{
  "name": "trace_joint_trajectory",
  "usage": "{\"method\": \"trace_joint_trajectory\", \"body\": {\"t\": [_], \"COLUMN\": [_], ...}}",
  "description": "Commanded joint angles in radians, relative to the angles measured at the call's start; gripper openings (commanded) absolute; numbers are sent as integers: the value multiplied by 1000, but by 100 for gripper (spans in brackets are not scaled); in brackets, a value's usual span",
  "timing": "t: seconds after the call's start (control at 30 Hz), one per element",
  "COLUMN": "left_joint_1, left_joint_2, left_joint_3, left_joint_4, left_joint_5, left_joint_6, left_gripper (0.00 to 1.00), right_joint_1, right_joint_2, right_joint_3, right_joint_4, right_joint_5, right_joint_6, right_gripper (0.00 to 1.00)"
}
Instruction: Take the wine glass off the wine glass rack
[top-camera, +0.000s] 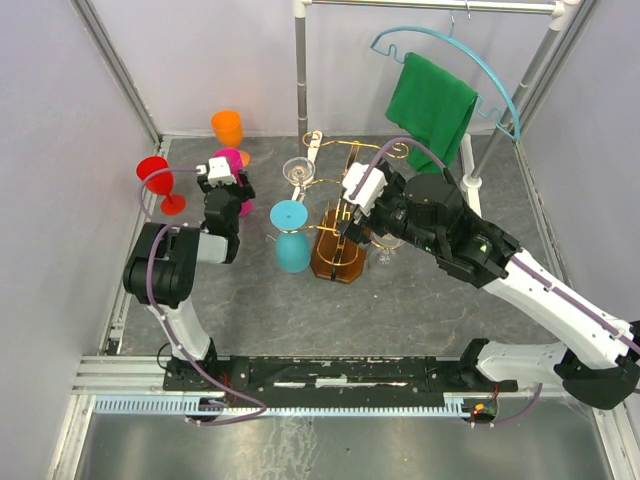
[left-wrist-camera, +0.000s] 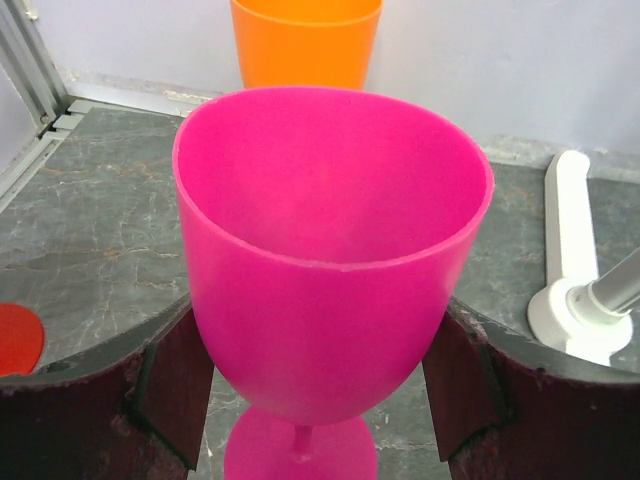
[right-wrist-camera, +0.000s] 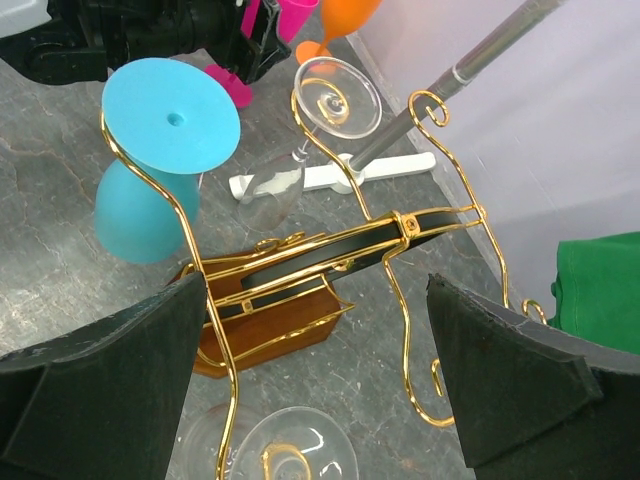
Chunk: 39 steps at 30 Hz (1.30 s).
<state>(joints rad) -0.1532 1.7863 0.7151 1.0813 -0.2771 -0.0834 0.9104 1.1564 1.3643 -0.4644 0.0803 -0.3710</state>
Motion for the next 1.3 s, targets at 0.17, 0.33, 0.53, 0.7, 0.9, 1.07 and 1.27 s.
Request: {"method": "trace_joint_trajectory", "body": {"t": [0.17, 0.33, 0.53, 0.7, 0.9, 1.07, 1.27], "left_joint_1": [-5, -5, -5, -4, 0, 0, 0], "left_joint_2": [117, 132, 143, 155, 156, 150, 139], "left_joint_3": [59, 55, 58, 60, 41, 32, 17], "left_joint_4": [248, 229, 182, 172, 183, 189, 187], "left_joint_5": [25, 1, -32, -41, -42, -36, -41], "left_joint_6": [97, 96, 94, 88, 90, 91, 95], "left_gripper": [16, 27, 41, 44, 55, 72, 99], "right_joint_1": [-27, -33, -36, -39, -42, -45, -48], "right_joint_2": [-6, -7, -16, -21, -7, -7, -10], "right_joint_3": [9, 3, -1, -5, -4, -3, -2], "right_joint_4": [24, 26, 24, 25, 26, 25, 18], "right_joint_5": [3, -1, -4, -4, -12, -19, -20], "right_joint_6": [2, 4, 4, 4, 1, 3, 7], "right_gripper": [99, 99, 99, 99, 99, 99, 100]}}
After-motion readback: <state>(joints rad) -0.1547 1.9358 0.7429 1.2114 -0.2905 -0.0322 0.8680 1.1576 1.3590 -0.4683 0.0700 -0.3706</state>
